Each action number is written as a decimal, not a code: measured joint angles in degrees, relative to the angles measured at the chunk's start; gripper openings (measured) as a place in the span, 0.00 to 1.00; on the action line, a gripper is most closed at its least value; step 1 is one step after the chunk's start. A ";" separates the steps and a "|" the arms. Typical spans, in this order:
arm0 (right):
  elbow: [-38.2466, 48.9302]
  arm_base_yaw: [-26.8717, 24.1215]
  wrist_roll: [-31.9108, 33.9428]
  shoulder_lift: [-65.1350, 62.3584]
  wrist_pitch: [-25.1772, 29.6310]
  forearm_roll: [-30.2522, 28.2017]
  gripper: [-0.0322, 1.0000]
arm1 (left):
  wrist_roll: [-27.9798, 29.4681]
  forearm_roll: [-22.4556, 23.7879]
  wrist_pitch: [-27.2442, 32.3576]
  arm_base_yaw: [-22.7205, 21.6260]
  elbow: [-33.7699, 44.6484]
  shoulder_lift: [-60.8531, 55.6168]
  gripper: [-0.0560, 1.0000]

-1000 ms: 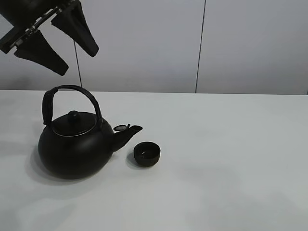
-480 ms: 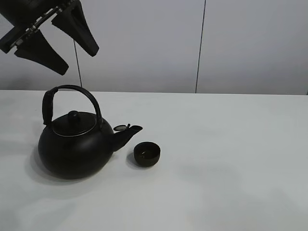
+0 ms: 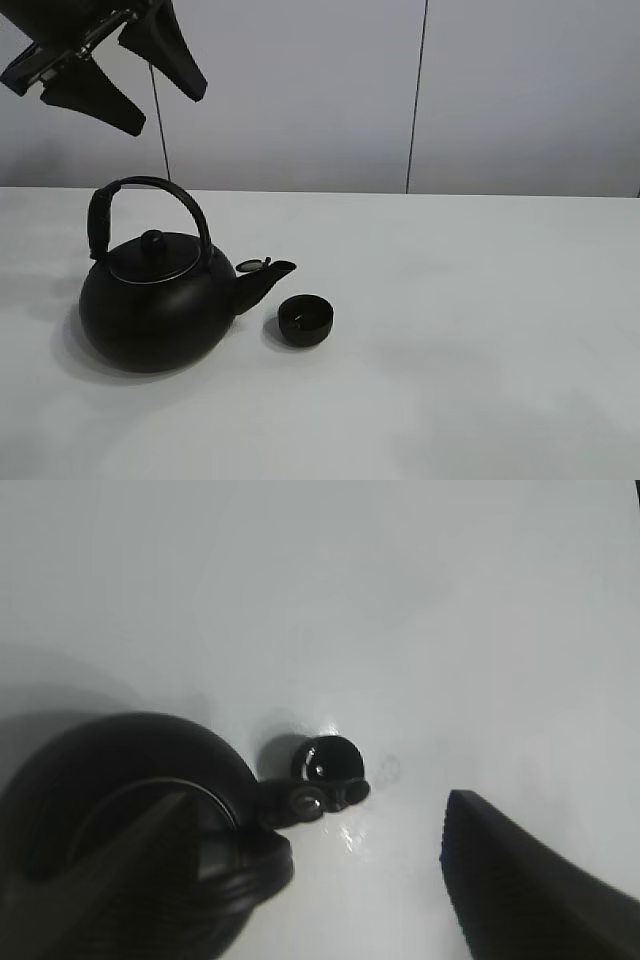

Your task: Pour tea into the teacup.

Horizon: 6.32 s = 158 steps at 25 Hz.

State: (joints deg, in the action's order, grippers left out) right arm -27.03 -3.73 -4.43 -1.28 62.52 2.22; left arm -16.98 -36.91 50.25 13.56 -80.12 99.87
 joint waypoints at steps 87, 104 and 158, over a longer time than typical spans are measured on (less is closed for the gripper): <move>0.00 0.00 0.07 0.00 -0.15 -0.07 0.50 | 10.83 49.05 -114.91 0.49 55.58 8.30 0.17; 0.00 0.00 0.07 0.00 -0.21 -0.07 0.50 | 15.62 49.30 -98.44 0.81 56.60 -17.31 0.16; 0.00 0.00 0.07 0.00 -0.21 -0.07 0.50 | -5.71 26.25 -102.95 13.65 52.01 -0.61 0.16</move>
State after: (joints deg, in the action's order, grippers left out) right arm -27.03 -3.73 -4.35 -1.28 62.31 2.15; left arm -22.70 -10.67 -52.71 27.21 -28.11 99.26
